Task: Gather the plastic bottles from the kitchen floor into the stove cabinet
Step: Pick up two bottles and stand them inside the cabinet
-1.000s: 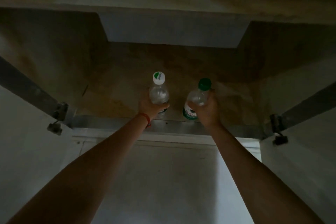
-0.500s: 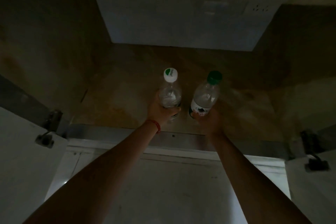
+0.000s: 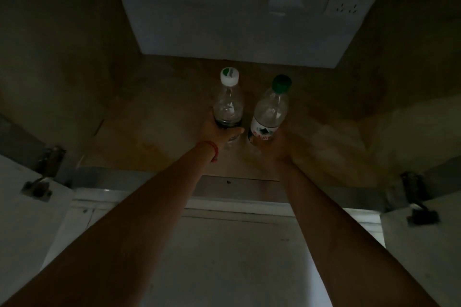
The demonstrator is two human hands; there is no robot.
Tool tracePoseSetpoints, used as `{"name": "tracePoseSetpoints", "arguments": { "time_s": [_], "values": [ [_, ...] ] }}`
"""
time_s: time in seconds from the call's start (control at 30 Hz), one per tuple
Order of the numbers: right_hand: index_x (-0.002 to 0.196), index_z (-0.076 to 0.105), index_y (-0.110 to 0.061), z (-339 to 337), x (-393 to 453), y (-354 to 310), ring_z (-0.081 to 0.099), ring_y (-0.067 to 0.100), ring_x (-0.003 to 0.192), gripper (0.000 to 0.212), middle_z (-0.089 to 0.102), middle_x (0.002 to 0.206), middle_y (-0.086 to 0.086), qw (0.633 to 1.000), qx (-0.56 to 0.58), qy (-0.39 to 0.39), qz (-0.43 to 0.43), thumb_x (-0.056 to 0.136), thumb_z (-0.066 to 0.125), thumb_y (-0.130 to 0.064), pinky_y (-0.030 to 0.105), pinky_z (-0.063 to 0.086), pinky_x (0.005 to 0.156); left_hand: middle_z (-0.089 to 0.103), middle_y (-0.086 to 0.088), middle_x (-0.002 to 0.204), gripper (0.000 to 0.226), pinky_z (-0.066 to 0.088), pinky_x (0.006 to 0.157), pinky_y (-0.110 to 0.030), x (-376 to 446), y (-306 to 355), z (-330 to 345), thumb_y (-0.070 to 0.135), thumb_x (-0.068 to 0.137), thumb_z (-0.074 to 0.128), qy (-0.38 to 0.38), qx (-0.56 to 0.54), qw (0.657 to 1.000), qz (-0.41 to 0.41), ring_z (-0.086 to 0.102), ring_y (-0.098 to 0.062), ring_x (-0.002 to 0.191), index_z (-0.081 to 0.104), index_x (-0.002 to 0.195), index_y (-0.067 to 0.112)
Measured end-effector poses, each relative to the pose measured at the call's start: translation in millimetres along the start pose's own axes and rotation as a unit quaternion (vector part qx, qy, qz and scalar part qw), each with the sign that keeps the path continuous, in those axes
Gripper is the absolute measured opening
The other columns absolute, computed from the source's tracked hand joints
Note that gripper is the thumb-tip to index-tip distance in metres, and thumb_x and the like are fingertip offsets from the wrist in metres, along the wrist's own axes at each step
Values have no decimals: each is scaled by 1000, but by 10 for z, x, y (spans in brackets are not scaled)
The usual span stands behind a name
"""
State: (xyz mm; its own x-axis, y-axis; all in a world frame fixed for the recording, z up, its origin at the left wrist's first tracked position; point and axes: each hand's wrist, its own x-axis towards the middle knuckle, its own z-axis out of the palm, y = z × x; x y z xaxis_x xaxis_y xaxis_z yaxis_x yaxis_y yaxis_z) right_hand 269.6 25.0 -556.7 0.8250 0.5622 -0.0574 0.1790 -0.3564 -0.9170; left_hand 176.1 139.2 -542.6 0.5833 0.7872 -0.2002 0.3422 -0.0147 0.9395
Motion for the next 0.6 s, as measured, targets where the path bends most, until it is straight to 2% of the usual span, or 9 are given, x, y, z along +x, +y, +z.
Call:
{"name": "tracePoseSetpoints", "arguments": {
  "time_s": [0.03, 0.1, 0.17, 0.2, 0.27, 0.33, 0.47, 0.6],
  "values": [
    [132, 39, 0, -29, -38, 7, 51, 31, 120, 63, 51, 132, 19, 999, -41, -14, 21, 78, 69, -6, 17, 38, 86, 56, -15, 130, 74, 41, 102, -32, -39, -21, -14, 15, 61, 82, -10, 5, 1000, -7, 52, -27, 121, 50, 127, 5],
    [130, 42, -1, -121, -133, 75, 52, 32, 117, 58, 53, 129, 19, 992, -110, -32, 44, 79, 68, -10, 20, 36, 80, 54, -14, 131, 74, 40, 105, -36, -206, -92, -77, 19, 63, 82, 30, -8, 999, -44, 50, -28, 122, 47, 127, 6],
    [131, 41, 1, -206, -252, 163, 48, 32, 122, 58, 50, 133, 20, 990, -120, -29, 65, 80, 66, -8, 22, 35, 86, 55, -13, 128, 67, 39, 98, -24, -463, -207, -177, 21, 70, 77, 87, 37, 995, -39, 50, -26, 119, 46, 127, 9],
    [131, 40, 2, -249, -334, 182, 47, 32, 124, 58, 49, 134, 21, 989, -120, -27, 77, 81, 66, -7, 22, 34, 89, 57, -13, 125, 58, 38, 92, -20, -609, -272, -222, 20, 74, 73, 85, 79, 993, -21, 52, -25, 117, 48, 126, 9],
    [130, 42, 2, -340, -546, 169, 47, 32, 123, 53, 51, 133, 20, 983, -154, -35, 98, 83, 64, -11, 21, 32, 88, 60, -14, 122, 38, 37, 88, -18, -921, -369, -291, 15, 83, 63, 37, 134, 990, -7, 55, -27, 114, 55, 119, 6],
    [126, 47, 1, -427, -789, 124, 50, 32, 122, 46, 54, 130, 20, 975, -182, -55, 116, 84, 61, -14, 25, 36, 92, 64, -19, 115, 25, 41, 86, -22, -1222, -403, -358, 9, 89, 52, -17, 170, 985, -7, 59, -30, 109, 62, 110, 0],
    [131, 44, -3, -578, -1331, -54, 49, 33, 123, 49, 52, 134, 19, 953, -244, -113, 141, 87, 58, -19, 35, 41, 97, 65, -18, 114, 25, 42, 87, -26, -1749, -318, -558, 10, 92, 46, -91, 227, 969, -26, 59, -29, 107, 64, 106, 0],
    [133, 41, -8, -770, -1879, -357, 49, 32, 124, 48, 50, 136, 17, 921, -299, -181, 171, 89, 54, -23, 34, 42, 96, 62, -14, 123, 31, 39, 93, -26, -2377, -140, -831, 19, 93, 45, -137, 257, 948, -127, 56, -27, 115, 59, 117, 4]
  ]
}}
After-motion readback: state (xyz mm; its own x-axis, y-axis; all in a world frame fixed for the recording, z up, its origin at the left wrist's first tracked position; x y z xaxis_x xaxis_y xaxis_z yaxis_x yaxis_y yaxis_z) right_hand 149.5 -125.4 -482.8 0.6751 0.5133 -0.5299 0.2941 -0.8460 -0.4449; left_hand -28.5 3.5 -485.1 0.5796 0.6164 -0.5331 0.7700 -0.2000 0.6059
